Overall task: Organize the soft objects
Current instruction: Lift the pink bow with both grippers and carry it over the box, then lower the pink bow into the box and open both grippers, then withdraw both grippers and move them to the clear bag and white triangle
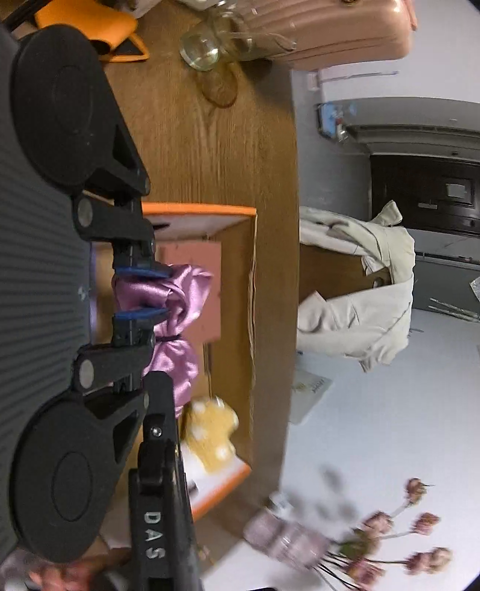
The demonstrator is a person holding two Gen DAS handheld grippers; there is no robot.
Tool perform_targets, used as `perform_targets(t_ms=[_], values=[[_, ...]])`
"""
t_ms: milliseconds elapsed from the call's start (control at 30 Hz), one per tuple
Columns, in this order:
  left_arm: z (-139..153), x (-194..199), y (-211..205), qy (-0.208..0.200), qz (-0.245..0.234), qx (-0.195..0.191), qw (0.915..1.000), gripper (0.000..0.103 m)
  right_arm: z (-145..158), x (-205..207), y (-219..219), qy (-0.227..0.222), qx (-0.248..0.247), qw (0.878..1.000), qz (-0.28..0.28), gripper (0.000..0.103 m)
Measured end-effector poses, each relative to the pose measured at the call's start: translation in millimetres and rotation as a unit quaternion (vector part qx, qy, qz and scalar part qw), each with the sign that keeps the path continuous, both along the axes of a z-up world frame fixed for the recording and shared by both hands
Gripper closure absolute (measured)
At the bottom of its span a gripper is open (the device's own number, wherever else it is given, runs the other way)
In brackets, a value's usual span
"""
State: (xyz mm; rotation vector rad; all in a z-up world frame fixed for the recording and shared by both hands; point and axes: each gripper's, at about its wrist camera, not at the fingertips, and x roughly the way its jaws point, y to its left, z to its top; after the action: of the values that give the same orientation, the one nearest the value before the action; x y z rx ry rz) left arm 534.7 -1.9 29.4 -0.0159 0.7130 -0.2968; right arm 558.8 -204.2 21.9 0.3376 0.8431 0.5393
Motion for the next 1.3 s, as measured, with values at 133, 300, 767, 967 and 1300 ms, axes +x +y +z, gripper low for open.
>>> perform_targets(t_ms=[133, 300, 767, 967, 1300], values=[[-8, 1, 6, -0.003, 0.009, 0.006, 0.9999, 0.081, -24, 19, 3, 0.049, 0.009, 0.999, 0.006, 0.082], [-1, -15, 5, -0.016, 0.007, 0.014, 0.9997, 0.080, -34, 20, 18, 0.050, -0.039, 0.998, 0.022, 0.075], [81, -115, 17, -0.089, 0.020, 0.034, 0.9953, 0.065, 71, -84, -33, -0.052, -0.046, 0.998, -0.004, 0.048], [105, -181, 9, -0.147, 0.023, 0.043, 0.9880, 0.039, 115, -156, -57, -0.115, -0.066, 0.991, -0.007, 0.039], [98, -314, -9, -0.207, 0.026, 0.019, 0.9778, 0.016, 119, -302, -86, -0.242, -0.074, 0.967, -0.025, 0.027]])
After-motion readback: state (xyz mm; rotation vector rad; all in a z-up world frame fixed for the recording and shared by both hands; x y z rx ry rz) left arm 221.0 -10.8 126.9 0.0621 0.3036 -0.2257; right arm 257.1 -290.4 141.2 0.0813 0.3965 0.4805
